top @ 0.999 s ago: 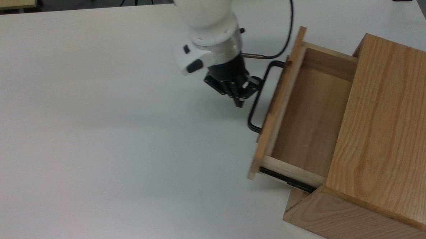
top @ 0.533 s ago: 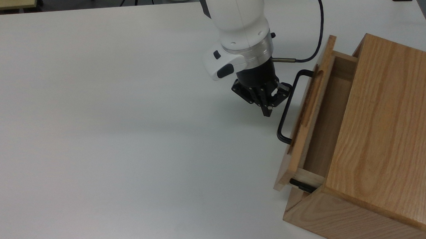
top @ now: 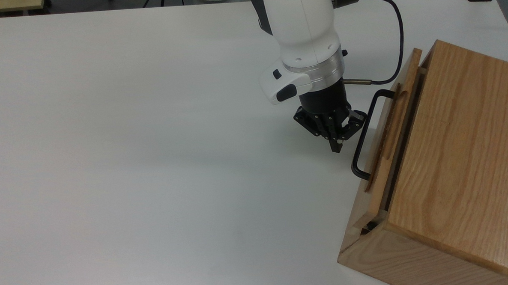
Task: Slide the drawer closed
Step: 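Push the drawer front with the gripper into the wooden cabinet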
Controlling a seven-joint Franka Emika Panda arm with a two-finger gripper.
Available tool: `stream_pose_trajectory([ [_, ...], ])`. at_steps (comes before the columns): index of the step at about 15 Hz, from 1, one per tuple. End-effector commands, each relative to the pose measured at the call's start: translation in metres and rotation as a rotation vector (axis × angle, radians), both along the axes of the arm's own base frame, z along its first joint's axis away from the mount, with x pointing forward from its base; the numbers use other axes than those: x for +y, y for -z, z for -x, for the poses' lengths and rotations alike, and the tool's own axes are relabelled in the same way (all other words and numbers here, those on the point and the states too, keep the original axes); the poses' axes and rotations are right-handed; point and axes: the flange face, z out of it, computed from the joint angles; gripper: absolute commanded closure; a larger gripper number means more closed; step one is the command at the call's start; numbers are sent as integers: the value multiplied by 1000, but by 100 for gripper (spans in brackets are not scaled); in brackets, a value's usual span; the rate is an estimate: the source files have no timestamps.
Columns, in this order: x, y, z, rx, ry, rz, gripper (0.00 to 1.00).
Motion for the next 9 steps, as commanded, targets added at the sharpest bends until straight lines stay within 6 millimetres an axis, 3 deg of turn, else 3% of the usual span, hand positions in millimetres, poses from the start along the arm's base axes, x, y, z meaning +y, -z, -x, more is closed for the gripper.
stream_pose_trajectory([
  [1, 28, -9, -1, -55, 25, -24, 100],
  [5, 54, 6, -10, -84, 17, -36, 100],
  [9, 46, 3, -11, -81, 29, -34, 100],
])
